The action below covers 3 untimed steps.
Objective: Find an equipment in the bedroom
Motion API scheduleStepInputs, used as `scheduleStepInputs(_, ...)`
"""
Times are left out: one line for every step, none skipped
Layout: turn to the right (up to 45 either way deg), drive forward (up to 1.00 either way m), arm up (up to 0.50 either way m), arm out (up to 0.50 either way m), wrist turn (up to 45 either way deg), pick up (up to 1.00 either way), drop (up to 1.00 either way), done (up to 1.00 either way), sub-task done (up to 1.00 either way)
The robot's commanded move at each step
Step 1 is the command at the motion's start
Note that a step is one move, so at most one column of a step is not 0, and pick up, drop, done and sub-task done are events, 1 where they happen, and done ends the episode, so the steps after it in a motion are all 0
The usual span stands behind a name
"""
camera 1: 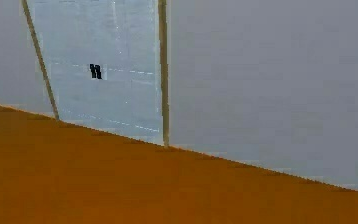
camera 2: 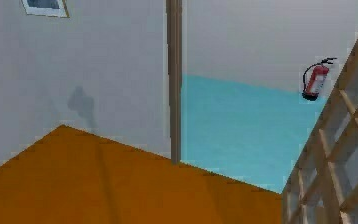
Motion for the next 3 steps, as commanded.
scheduleStepInputs(-45.0,0.00,0.00,0.00,0.0,0.00,0.00,0.00,0.00)
scheduleStepInputs(-18.0,0.00,0.00,0.00,0.0,0.00,0.00,0.00,0.00)
scheduleStepInputs(0.0,1.00,0.00,0.00,0.0,0.00,0.00,0.00,0.00)
